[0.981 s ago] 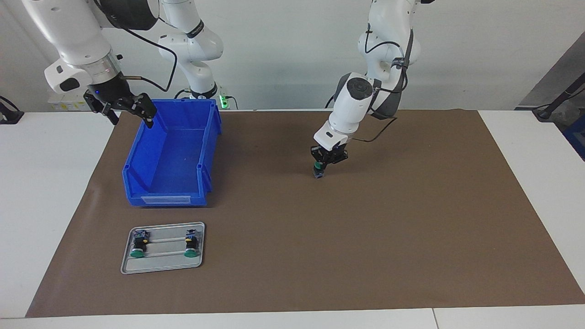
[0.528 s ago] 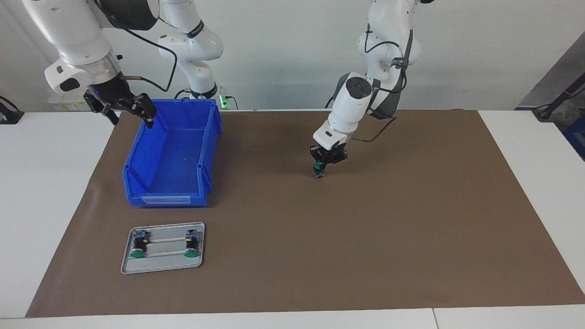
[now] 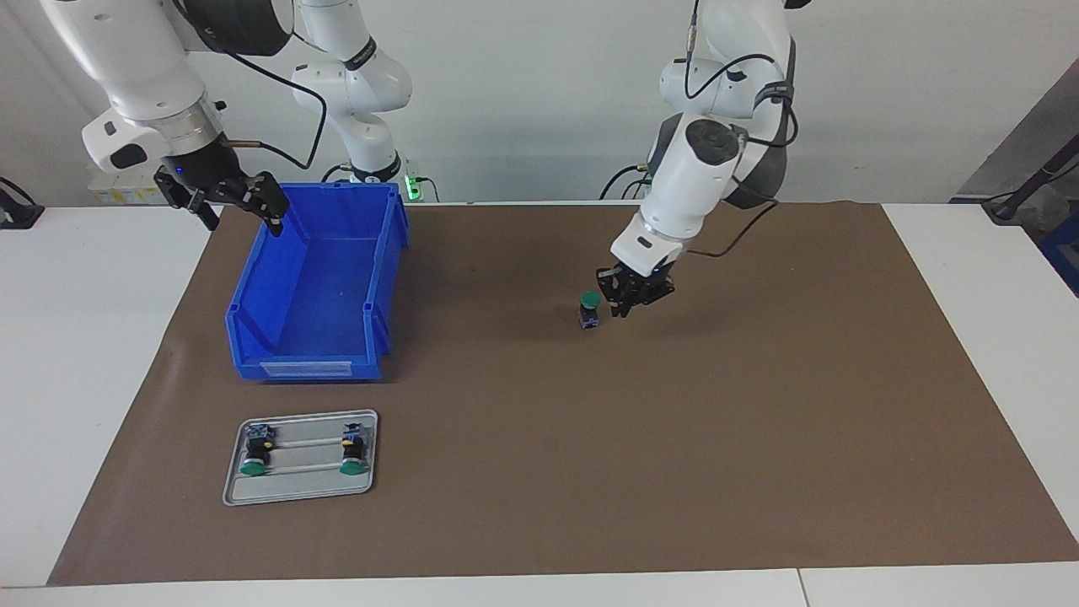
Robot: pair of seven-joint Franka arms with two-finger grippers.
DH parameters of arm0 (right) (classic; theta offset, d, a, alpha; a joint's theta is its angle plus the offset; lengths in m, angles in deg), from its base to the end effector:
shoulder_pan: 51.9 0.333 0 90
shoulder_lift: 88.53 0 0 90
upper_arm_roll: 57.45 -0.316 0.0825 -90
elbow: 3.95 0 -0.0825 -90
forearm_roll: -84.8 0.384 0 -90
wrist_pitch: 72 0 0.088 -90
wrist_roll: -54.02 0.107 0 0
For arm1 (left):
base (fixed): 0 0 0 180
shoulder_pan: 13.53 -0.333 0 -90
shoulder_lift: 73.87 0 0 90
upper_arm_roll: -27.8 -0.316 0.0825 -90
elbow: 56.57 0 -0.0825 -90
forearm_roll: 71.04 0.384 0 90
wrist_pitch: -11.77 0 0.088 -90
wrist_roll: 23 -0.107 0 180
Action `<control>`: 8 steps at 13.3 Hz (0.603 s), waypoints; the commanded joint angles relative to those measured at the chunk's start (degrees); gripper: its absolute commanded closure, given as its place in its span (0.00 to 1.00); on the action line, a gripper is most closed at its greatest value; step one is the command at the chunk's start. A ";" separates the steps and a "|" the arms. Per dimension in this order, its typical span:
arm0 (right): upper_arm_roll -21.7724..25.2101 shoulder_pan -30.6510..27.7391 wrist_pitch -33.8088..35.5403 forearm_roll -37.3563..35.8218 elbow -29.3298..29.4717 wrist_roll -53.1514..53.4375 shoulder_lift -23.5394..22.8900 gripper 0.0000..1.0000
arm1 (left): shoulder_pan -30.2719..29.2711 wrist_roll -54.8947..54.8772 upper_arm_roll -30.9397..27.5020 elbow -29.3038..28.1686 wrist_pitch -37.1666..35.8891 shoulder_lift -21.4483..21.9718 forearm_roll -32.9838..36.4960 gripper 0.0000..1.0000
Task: Place and press button with both arms
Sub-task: 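Lift the left gripper away while the right gripper reaches the button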
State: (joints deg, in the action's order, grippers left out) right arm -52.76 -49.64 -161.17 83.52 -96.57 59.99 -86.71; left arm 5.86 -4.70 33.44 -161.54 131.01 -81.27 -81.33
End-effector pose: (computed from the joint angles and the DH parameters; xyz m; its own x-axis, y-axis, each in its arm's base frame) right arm 0.5419 -0.0261 0.6191 0.9889 -0.1463 -0.0263 -0.1457 -0.9891 0.0226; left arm 0.5493 -0.2640 0.4714 0.9982 -0.0322 0.0504 -0.0418 -0.9781 0.2038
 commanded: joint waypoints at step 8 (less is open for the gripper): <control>-2.59 8.61 -6.80 1.11 -0.98 5.88 -0.67 0.00 | -20.00 -17.24 0.07 11.18 -15.97 1.95 10.02 0.54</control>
State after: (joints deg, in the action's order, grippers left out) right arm -54.97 -44.81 -165.54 83.70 -96.70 61.51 -86.84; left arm -12.00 -20.59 32.88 -152.28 117.32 -80.60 -73.46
